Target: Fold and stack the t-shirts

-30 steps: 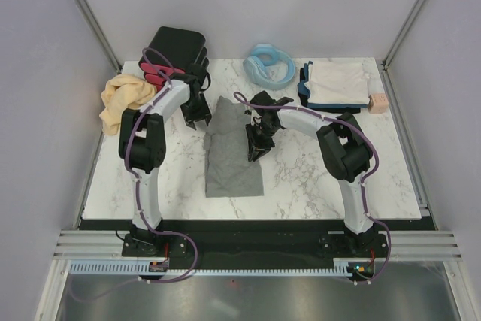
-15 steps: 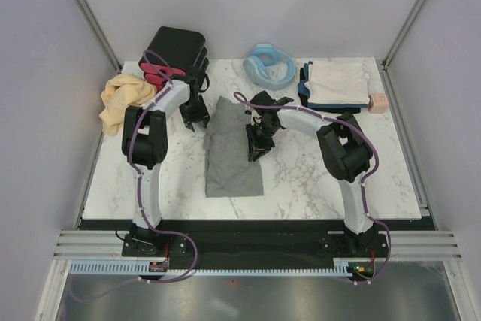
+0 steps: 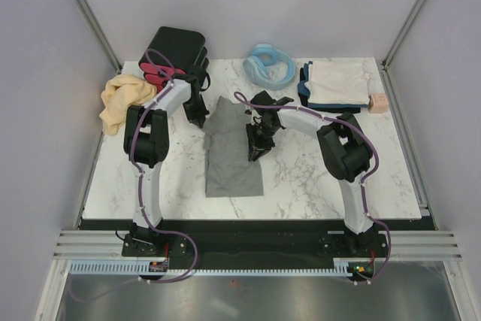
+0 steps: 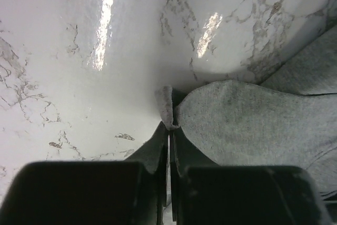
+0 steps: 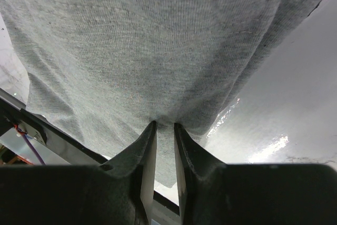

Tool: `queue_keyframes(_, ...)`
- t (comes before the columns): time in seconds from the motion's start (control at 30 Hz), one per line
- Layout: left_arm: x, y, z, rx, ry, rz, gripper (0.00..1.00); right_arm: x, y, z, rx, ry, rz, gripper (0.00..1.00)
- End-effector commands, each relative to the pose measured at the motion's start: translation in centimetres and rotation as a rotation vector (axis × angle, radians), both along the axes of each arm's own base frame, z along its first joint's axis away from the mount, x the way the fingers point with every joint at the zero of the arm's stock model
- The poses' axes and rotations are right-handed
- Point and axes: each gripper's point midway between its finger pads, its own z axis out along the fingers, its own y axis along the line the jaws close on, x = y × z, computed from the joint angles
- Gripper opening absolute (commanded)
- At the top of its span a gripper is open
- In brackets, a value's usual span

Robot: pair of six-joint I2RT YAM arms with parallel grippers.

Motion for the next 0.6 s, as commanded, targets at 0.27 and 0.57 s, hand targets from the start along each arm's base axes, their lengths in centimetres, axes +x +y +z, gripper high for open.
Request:
queue_keyframes(0.27, 4.9, -3.3, 6.2, -0.12, -0.195, -0.117, 0.02, 0.4, 0.3, -0.2, 0.014, 0.002, 0.0, 0.27)
queue_keyframes(0.57, 5.0, -7.5, 7.3, -0.187, -0.219, -0.247, 0.02, 0.5, 0.4, -0.4, 0.014, 0.007, -0.005, 0.26)
